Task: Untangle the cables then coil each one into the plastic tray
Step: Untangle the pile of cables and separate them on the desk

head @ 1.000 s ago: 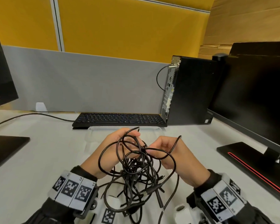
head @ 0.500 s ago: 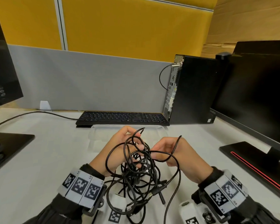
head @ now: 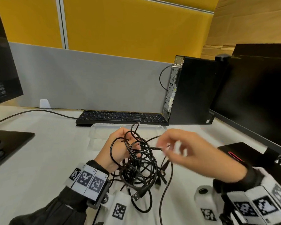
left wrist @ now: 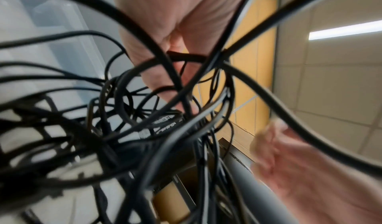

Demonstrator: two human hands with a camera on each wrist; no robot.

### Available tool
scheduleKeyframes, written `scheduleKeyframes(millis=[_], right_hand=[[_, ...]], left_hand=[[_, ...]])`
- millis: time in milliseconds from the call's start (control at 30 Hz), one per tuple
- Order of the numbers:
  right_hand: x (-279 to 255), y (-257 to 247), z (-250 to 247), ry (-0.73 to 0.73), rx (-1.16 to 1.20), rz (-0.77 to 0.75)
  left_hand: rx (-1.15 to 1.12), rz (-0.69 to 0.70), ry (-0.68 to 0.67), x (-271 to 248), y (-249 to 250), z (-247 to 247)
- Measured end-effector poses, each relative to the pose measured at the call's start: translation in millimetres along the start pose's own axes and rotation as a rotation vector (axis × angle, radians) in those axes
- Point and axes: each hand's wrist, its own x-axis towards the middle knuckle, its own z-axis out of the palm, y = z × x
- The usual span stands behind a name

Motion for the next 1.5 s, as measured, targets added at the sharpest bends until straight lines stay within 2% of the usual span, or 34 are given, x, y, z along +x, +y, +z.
scheduleKeyframes(millis=[67, 167, 267, 333, 367, 433, 467, 500, 533, 567, 633, 667, 733, 833, 900, 1000, 1067, 1133, 1200, 1267, 1367, 1433, 1500], right_hand=[[4.0, -18.6, 15.4, -0.178, 0.057, -0.191], [16.8, -33.4, 38.8, -0.366, -0.080, -0.257], [32.7, -29.9, 34.7, -0.312, -0.160, -0.129], [43.1, -21.6, 16.7, -0.224, -0.219, -0.010], [47.8, -18.9, 5.8, -0.205, -0.302, 0.035], [57.6, -16.5, -10.1, -0.208, -0.507, 0.082], [62.7, -17.1, -14.8, -0.212, -0.554, 0.063], [67.4, -17.7, -16.4, -0.214, -0.551, 0.027], [71.8, -18.3, -17.0, -0.212, -0.505, -0.011], [75.6, -19.0, -16.4, -0.203, -0.407, -0.032], [81.0, -22.5, -17.2, -0.162, -0.087, 0.020], [81.5, -23.4, -19.7, -0.128, 0.081, 0.069], [79.9, -23.0, -27.6, -0.018, 0.311, 0.127], [75.1, -21.6, -46.8, 0.199, 0.452, 0.090], [70.6, -19.9, -66.0, 0.421, 0.601, 0.051], [62.1, -13.3, -101.2, 0.854, 0.946, -0.007], [56.7, -5.4, -114.9, 1.108, 0.998, -0.024], [54.9, 5.4, -117.7, 1.192, 0.934, 0.015], [56.2, 14.3, -113.0, 1.057, 0.777, 0.108], [57.5, 20.4, -102.7, 0.831, 0.462, 0.166], [58.7, 12.7, -75.2, 0.514, 0.020, 0.057], [61.0, 5.4, -49.6, 0.190, -0.273, -0.029], [64.3, -1.5, -22.0, -0.111, -0.608, -0.016]], left_hand=[[0.028, 0.015, 0.044, 0.1, -0.3, 2.9], [-0.040, -0.015, 0.102, 2.8, -3.0, 5.5], [-0.104, -0.097, 0.058, 3.0, 4.7, -3.9], [0.031, -0.138, -0.026, 1.3, 15.3, -18.4], [0.153, -0.121, -0.027, 1.7, 21.4, -26.4], [0.386, 0.064, 0.114, 2.4, 35.7, -37.8], [0.425, 0.208, 0.186, 1.8, 41.4, -38.8], [0.423, 0.336, 0.181, -1.6, 46.2, -35.0], [0.386, 0.418, 0.079, -5.9, 48.1, -27.7], [0.365, 0.429, -0.069, -10.1, 46.9, -16.8], [0.430, 0.364, -0.293, -13.6, 38.6, 1.5], [0.484, 0.348, -0.336, -13.4, 34.9, 7.9], [0.607, 0.336, -0.367, -11.4, 32.3, 11.6], [0.694, 0.313, -0.393, -6.8, 32.8, 4.7], [0.697, 0.314, -0.399, -3.7, 34.1, -2.7], [0.677, 0.288, -0.399, -2.2, 36.6, -12.4], [0.682, 0.286, -0.383, -2.3, 37.0, -14.3], [0.709, 0.296, -0.354, -1.7, 36.1, -13.3], [0.703, 0.298, -0.329, 0.3, 36.1, -11.4], [0.692, 0.296, -0.298, 2.3, 36.8, -9.3], [0.708, 0.282, -0.247, 2.4, 40.2, -5.0], [0.732, 0.295, -0.228, 1.7, 42.6, 0.2], [0.749, 0.314, -0.230, 0.3, 43.8, 5.4]])
